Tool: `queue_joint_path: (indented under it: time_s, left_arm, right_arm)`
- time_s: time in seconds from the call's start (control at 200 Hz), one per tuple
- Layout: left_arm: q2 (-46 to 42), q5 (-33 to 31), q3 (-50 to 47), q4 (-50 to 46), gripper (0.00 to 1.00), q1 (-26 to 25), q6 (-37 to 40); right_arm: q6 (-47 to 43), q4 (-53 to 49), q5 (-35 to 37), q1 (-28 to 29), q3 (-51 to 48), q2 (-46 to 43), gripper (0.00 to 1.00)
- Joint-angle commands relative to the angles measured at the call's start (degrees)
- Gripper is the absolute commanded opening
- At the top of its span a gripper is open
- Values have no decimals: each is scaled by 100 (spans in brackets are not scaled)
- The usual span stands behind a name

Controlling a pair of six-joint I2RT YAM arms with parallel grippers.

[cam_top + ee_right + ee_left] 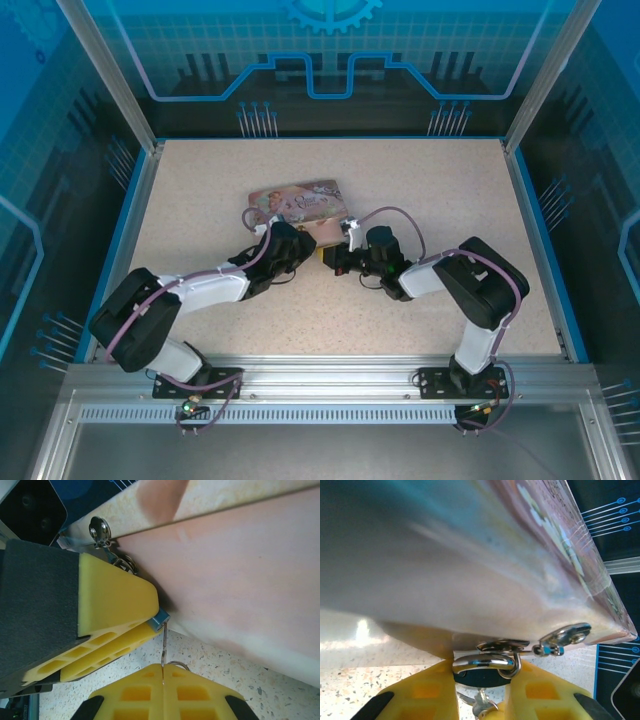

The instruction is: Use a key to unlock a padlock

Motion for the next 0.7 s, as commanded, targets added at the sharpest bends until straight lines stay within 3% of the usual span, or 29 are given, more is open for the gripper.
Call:
queue_joint_path:
  time_s: [0.0,0.335,0.695]
  left_arm:
    - [-281,246,271,465,0,-8,-115]
    - [-472,507,366,293,0,59,-228]
    - [-494,1169,529,158,0,245,-472]
  right_arm:
    - [17,374,-73,-67,-99,97,0]
    - [-377,179,-259,-287,-505,-303,0]
    - [-317,712,-910,-543,-747,-672,0]
